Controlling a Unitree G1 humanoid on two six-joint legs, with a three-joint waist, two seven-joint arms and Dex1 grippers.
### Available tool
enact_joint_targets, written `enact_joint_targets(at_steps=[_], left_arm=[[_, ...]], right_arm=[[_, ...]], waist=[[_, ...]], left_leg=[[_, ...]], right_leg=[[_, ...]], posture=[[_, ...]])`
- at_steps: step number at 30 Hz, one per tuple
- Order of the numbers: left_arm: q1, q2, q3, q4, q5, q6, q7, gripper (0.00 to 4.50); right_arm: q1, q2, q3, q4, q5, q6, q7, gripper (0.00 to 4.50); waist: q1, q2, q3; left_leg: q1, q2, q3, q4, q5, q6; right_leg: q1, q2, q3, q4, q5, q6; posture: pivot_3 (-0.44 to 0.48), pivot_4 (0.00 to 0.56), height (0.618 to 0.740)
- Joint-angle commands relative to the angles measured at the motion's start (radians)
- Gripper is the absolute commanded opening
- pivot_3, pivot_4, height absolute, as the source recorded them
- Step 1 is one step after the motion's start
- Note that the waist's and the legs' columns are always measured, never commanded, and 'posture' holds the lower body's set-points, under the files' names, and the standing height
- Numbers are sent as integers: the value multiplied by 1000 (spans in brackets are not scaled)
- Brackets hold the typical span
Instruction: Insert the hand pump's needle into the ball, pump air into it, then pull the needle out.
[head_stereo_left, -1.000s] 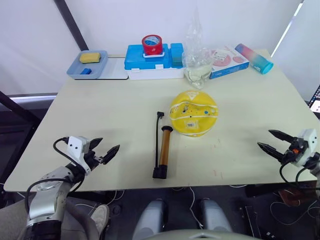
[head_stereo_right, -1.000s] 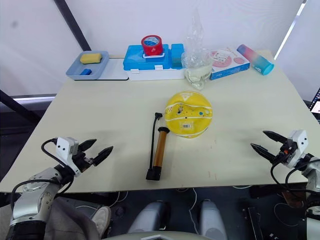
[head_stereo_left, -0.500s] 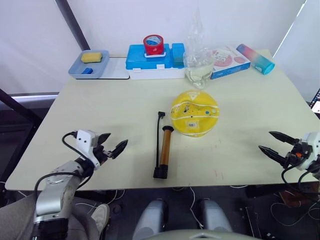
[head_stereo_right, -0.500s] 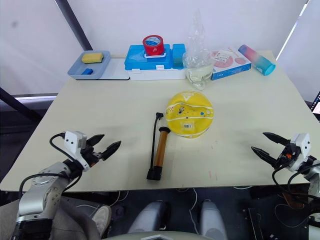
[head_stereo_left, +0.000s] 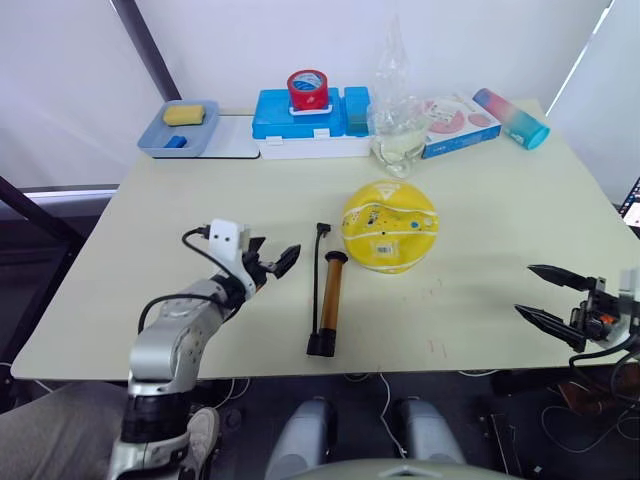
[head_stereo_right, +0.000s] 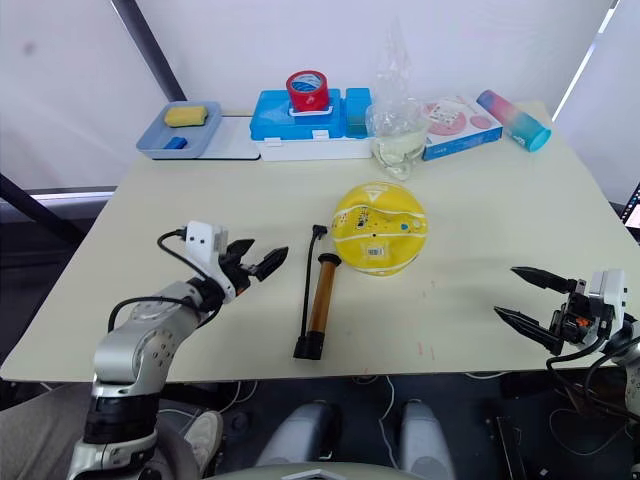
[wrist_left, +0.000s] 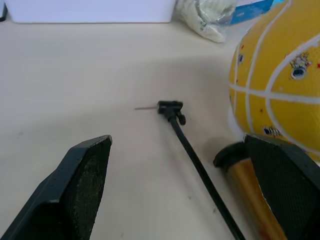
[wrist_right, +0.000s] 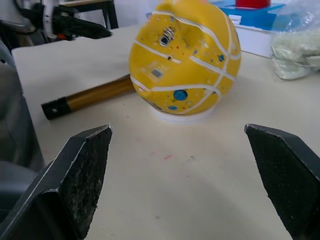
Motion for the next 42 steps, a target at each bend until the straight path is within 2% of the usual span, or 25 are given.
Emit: enact_joint_targets(at_steps=[1,11,17,25,28,32,33,35,36,39,42], left_arm=[[-66,-40,-27,38,35,58,80,4500],[-213,-130,-104,207,144,140,200,4500],[-298,-162,-145,361,198,109,194,4500],[-371,-197,-146,504,243,78,191,4500],[-384,-199,-145,527,256,63,183,3779],[-391,-199,-149,537,267,54,169,1811],[-392,-199,-149,538,269,53,167,1199],[-392,-198,-147,535,272,50,164,411],[-390,-196,-145,530,274,46,163,180],[-375,-181,-146,498,284,31,148,180],[-322,-117,-192,442,333,-26,110,180]], right_arm=[[12,-10,-29,-86,39,34,-13,4466],[28,4,-32,-212,69,78,-65,4466],[31,14,-36,-233,73,72,-78,4466],[32,12,-27,-242,78,62,-46,4466],[32,17,-26,-238,80,39,-15,4500],[37,9,-23,-214,81,23,44,4500],[36,9,-25,-209,81,22,52,4500],[34,9,-27,-201,79,18,68,4500],[33,9,-28,-197,78,16,73,4500],[29,12,-29,-188,76,12,79,4500],[26,17,-26,-188,74,6,78,4500]], waist=[[2,0,0],[13,-3,2],[19,-4,2],[19,-5,3],[18,-5,3],[19,-5,3],[19,-5,3],[19,-5,3],[18,-5,3],[18,-5,3],[15,-5,3]], left_leg=[[0,0,0,0,0,0],[-1,-1,-1,1,0,0],[-1,-2,0,1,0,0],[-2,-2,-1,1,0,0],[-2,-2,-1,1,0,0],[-2,-2,-1,1,0,0],[-2,-2,-1,1,0,0],[-2,-2,-1,1,0,0],[-2,-2,-1,1,0,0],[-2,-2,-1,1,0,0],[-2,-2,-1,1,0,0]], right_leg=[[0,0,0,0,0,0],[0,0,0,0,0,0],[0,0,0,0,0,2],[0,-1,0,0,1,2],[0,-1,0,0,0,2],[0,-1,0,0,0,2],[0,-1,0,0,0,2],[0,-1,0,0,1,2],[0,-1,0,0,1,2],[0,-1,0,0,1,2],[0,-1,0,0,1,2]], posture=[[0,150,739],[0,150,739],[0,150,739],[0,150,739],[0,150,739],[0,150,739],[0,150,739],[0,150,739],[0,150,739],[0,150,739],[0,150,739]])
